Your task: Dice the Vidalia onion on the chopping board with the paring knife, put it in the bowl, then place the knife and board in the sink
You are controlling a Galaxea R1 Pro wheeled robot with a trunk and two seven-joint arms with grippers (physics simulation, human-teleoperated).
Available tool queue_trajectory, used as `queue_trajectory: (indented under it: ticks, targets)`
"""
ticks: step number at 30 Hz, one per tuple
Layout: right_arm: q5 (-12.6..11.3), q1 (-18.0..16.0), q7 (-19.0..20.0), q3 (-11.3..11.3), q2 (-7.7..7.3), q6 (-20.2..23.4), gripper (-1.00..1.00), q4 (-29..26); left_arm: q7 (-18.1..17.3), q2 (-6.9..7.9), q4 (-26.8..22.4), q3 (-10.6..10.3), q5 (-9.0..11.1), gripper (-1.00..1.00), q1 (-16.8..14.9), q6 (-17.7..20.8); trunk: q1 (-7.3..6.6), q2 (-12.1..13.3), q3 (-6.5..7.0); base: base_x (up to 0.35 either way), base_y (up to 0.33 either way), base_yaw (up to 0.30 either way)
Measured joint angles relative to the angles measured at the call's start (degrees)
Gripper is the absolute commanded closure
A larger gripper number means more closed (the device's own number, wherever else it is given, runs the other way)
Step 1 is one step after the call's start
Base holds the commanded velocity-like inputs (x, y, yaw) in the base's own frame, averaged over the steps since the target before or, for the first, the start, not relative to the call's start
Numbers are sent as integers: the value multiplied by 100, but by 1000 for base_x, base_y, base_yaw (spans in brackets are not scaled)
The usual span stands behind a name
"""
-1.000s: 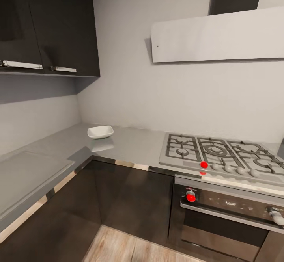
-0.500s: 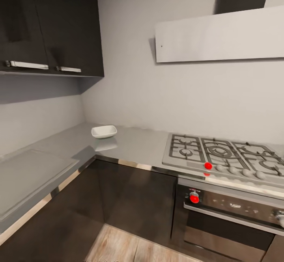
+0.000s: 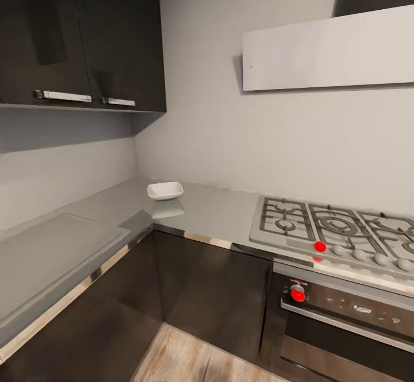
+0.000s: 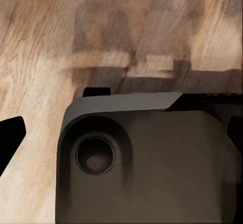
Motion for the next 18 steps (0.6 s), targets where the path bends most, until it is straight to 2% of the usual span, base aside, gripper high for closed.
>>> queue_trajectory:
  ticks: [4, 7, 8, 10, 11, 13, 16, 17, 18]
  targets:
    - [0, 0, 4, 0, -2, 0, -100, 0, 10, -25, -667, 3, -5, -100, 1, 692, 0, 0, 0, 0, 0, 2]
    - [0, -1, 6, 0, -2, 0, -100, 0, 12, -26, -1667, -2, -8, -100, -3, 1683, 0, 0, 1, 0, 0, 0]
    - [0, -1, 6, 0, -1, 0, -100, 0, 12, -26, -1874, -2, -8, -100, -2, 1837, 0, 0, 0, 0, 0, 0]
    - [0, 0, 9, 0, -1, 0, -100, 0, 12, -27, -2685, -3, -9, -100, -4, 2481, 0, 0, 1, 0, 0, 0]
    - [0, 0, 11, 0, -3, 0, -100, 0, 12, -29, -2918, -4, -10, -100, -1, 2657, 0, 0, 0, 0, 0, 0]
    - [0, 0, 15, 0, -6, 2, -100, 0, 12, -28, -4079, -14, -17, -100, -1, 3557, 0, 0, 1, 0, 0, 0]
    - [0, 0, 20, 0, -8, 1, -100, 0, 11, -27, -5013, -23, -22, -100, 2, 4283, 0, 0, 0, 0, 0, 0]
    - [0, 0, 22, 0, -9, -1, -100, 0, 7, -21, -5727, -24, -28, -100, 2, 4811, 0, 0, 0, 0, 0, 0]
    - [3, 0, 20, 4, -7, -6, -100, 0, 6, -21, -6239, -20, -31, -100, 2, 5033, 0, 0, 1, 0, 0, 0]
